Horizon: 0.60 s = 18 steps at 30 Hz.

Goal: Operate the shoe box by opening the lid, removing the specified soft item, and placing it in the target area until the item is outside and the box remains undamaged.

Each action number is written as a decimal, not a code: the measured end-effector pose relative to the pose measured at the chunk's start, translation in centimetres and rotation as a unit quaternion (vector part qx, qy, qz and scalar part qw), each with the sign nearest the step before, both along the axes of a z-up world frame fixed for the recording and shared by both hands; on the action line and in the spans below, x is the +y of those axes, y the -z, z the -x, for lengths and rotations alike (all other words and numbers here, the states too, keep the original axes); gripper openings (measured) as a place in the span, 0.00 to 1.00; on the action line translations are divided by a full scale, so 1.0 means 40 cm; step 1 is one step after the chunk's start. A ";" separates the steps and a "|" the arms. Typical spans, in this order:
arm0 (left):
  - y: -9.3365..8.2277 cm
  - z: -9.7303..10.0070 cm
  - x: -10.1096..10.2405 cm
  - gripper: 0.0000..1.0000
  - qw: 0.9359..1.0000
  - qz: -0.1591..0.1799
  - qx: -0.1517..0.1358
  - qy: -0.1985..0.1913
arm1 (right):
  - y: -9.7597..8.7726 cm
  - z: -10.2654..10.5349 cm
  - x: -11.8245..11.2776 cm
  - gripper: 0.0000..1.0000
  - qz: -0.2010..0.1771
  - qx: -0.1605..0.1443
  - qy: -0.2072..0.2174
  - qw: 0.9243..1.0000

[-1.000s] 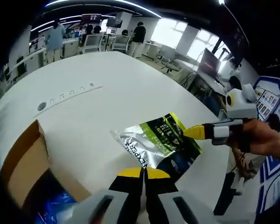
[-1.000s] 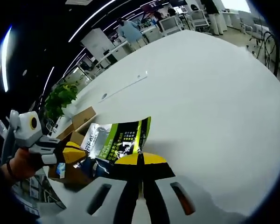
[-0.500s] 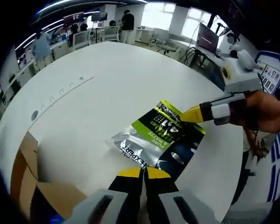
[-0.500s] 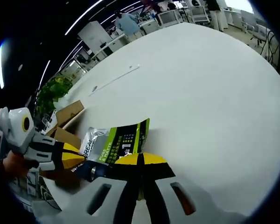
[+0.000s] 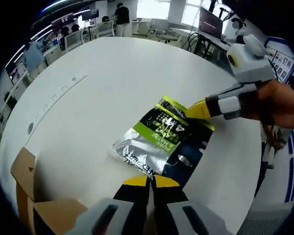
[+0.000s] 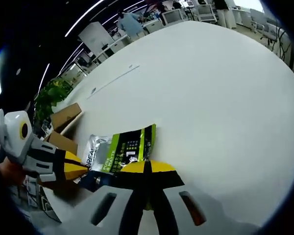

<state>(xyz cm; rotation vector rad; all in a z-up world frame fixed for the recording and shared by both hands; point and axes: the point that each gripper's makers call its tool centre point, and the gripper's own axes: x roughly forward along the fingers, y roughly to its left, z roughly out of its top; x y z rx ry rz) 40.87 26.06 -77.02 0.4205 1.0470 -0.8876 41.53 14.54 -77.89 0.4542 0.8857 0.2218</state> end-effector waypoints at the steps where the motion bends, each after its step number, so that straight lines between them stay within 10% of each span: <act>1: 0.004 -0.001 0.001 0.02 1.000 -0.001 0.003 -0.001 | 0.001 0.000 -0.001 0.00 0.000 0.000 0.001 1.000; 18: -0.023 -0.028 0.040 0.10 1.000 -0.018 -0.024 0.003 | -0.033 0.005 -0.037 0.05 0.028 -0.022 0.009 0.999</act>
